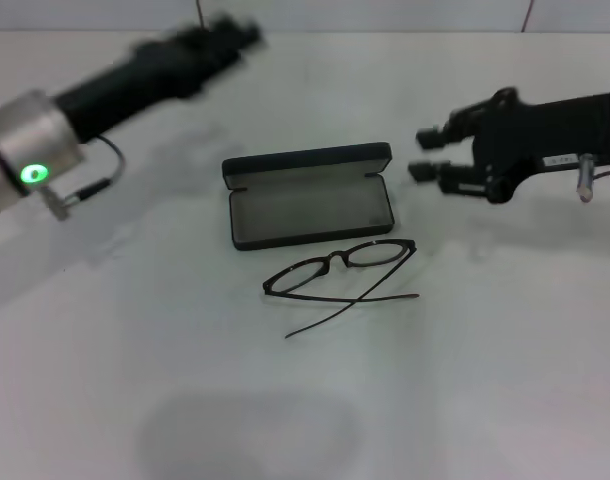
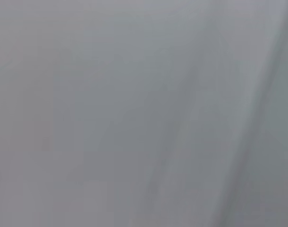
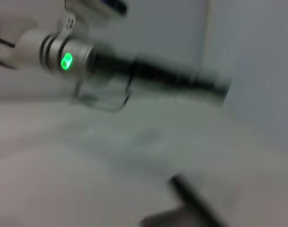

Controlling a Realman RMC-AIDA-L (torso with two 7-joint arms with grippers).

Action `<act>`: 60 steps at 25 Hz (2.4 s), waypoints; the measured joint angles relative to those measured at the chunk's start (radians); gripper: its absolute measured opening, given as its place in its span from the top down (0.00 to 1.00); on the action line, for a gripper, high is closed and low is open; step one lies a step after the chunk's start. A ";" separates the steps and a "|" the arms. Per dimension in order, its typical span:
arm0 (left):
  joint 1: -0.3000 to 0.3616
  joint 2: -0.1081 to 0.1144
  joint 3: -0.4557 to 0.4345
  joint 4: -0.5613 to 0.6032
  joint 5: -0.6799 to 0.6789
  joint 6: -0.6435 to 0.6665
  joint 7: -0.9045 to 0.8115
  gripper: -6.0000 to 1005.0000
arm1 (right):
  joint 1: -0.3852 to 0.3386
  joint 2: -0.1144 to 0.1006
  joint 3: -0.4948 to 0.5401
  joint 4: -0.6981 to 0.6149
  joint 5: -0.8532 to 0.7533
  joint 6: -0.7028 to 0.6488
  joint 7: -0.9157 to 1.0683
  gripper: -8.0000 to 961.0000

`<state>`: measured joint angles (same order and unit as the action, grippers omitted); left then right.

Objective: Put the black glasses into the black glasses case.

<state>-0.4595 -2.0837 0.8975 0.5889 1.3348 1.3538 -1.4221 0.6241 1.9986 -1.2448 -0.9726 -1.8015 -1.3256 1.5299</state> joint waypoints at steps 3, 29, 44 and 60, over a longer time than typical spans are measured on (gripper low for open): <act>0.032 -0.005 -0.031 -0.102 -0.177 0.015 0.156 0.50 | 0.133 -0.019 -0.005 0.013 -0.145 -0.102 0.155 0.66; 0.067 0.011 -0.054 -0.225 -0.301 0.030 0.289 0.50 | 0.486 0.029 -0.455 0.129 -0.349 0.021 0.391 0.59; 0.063 -0.002 -0.071 -0.241 -0.302 0.016 0.282 0.50 | 0.466 0.029 -0.733 0.094 -0.345 0.200 0.394 0.61; 0.058 0.003 -0.071 -0.241 -0.302 0.014 0.290 0.50 | 0.438 0.029 -0.794 0.093 -0.321 0.306 0.379 0.63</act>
<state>-0.4011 -2.0807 0.8268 0.3482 1.0329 1.3681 -1.1321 1.0618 2.0279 -2.0386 -0.8791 -2.1230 -1.0196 1.9085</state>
